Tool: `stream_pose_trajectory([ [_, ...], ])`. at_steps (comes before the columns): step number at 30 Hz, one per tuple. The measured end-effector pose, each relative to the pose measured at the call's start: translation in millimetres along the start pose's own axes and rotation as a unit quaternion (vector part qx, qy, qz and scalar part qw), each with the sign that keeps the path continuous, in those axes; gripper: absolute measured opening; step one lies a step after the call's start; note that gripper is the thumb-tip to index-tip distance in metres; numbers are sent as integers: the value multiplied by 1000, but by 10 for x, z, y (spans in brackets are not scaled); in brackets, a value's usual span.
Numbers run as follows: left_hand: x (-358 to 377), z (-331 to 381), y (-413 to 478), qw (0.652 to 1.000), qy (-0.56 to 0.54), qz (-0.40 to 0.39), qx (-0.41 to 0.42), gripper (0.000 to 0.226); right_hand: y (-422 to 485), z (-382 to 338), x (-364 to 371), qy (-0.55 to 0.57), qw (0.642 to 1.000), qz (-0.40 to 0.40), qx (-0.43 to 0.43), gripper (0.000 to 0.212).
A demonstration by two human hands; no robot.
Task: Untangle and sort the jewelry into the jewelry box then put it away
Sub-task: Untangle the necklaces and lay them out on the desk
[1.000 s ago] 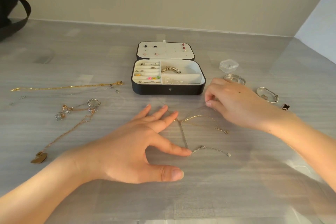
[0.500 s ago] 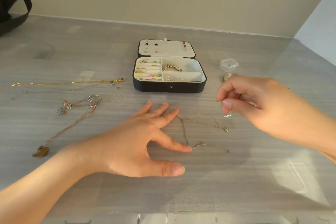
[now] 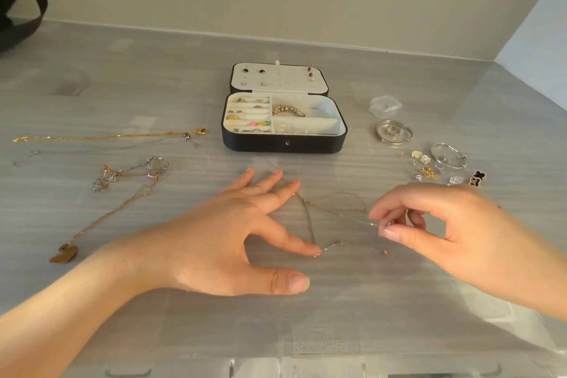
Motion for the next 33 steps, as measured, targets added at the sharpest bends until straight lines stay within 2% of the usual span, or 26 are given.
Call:
stream_pose_trajectory([
  [7,-8,-19,-9,1000,-5,10,5,43,-90,52,20,-37,997,-61,-14,21],
  [13,-16,-45,-17,1000,1,24,3,41,12,52,38,-90,995,-31,-35,20],
  [16,-26,-45,-14,999,-8,33,9,42,162,45,94,-96,995,6,-11,25],
  [18,-38,-33,-20,998,-26,52,19,41,277,41,156,-74,997,14,18,19],
  [21,-85,-31,-20,991,-47,123,22,39,445,47,248,-34,997,5,62,9],
  [25,-136,-40,26,968,56,246,8,36,606,88,319,-21,994,-37,101,9],
  [28,-99,-22,65,957,143,252,7,37,643,97,332,-24,992,-49,113,11],
  [33,-32,-20,98,955,185,232,5,38,658,82,342,-27,990,-63,124,8],
])
Point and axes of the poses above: each hand's wrist, its own y-axis towards the middle knuckle, its own x-axis out of the palm, z = x × y, the point moved 2 cm from there along y, towards the middle knuckle, and after that the axes turned 13 degrees about -x, right-handed, at the moved point
